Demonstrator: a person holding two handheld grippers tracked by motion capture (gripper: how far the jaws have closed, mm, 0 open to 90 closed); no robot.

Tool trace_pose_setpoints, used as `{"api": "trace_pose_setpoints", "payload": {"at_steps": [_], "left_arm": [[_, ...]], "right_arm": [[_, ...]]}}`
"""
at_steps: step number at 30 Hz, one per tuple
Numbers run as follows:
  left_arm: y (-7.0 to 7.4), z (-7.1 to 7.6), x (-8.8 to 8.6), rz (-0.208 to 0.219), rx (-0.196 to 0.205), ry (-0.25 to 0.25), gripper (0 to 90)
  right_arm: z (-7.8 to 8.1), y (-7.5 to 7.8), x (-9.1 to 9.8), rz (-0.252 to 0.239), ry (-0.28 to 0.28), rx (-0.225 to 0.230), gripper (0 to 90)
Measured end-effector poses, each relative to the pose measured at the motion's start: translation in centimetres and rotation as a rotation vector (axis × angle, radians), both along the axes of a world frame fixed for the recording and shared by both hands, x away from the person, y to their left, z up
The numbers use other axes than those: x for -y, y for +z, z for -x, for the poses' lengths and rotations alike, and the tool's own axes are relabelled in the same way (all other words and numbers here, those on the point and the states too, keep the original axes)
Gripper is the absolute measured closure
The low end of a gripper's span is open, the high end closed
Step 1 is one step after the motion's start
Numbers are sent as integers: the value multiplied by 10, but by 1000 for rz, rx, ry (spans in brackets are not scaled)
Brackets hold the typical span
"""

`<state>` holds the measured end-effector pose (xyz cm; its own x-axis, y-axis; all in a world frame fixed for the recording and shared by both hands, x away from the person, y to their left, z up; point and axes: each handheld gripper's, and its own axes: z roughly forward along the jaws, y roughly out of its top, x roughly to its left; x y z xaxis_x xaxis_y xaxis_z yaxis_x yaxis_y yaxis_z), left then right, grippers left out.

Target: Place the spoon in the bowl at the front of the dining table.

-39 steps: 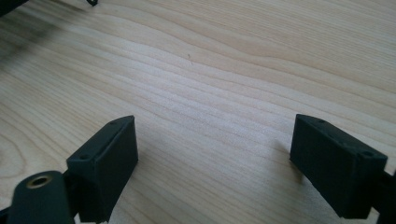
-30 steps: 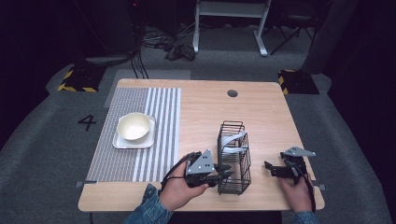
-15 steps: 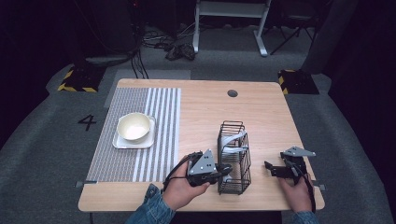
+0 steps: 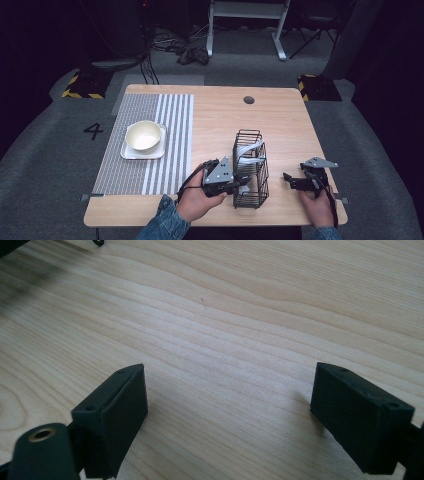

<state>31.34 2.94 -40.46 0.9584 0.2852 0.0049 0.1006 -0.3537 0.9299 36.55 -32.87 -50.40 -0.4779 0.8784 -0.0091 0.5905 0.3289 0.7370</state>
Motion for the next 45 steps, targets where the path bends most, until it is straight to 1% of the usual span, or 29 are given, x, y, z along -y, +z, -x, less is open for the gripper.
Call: {"api": "trace_pose_setpoints", "payload": {"at_steps": [1,4,5,10,12,13,14,17,19,21,23,26,27,28,29,34,35,40,45], "left_arm": [[2,0,0,10,-4,-3,848],[10,0,-1,17,7,-9,848],[10,0,-1,17,7,-9,848],[22,1,-4,35,12,-19,847],[27,1,-6,44,7,-26,848],[31,0,-8,59,-3,-33,847],[31,0,-8,59,-3,-33,848],[37,-1,-10,69,-9,-34,847],[42,-1,-11,69,2,-32,847],[43,-1,-11,72,0,-34,848],[46,-2,-13,75,7,-32,848],[51,-2,-16,97,0,-38,848],[54,-1,-18,121,0,-39,848],[54,-1,-18,121,0,-39,847],[56,-1,-20,131,-1,-40,847],[65,2,-24,164,12,-48,848],[69,4,-26,169,19,-48,848],[74,7,-28,178,16,-53,848],[79,10,-33,179,30,-36,848]], "right_arm": [[0,0,0,0,0,0,150],[0,0,0,0,0,0,150],[0,0,0,0,0,0,150],[0,0,0,0,0,0,151],[0,0,0,-1,-1,0,150],[0,0,0,0,-1,0,150],[0,0,0,0,-1,0,150],[0,0,0,0,-1,0,150],[0,0,0,0,0,0,150],[0,0,0,0,-1,0,150],[0,0,0,0,0,0,150],[0,0,0,0,0,0,150],[0,0,0,0,-1,0,150],[0,0,0,0,-1,0,150],[0,0,0,0,-1,0,151],[0,0,0,0,-1,0,151],[0,0,0,0,-1,0,150],[0,0,0,0,-1,0,150],[0,0,0,0,-1,0,151]]}}
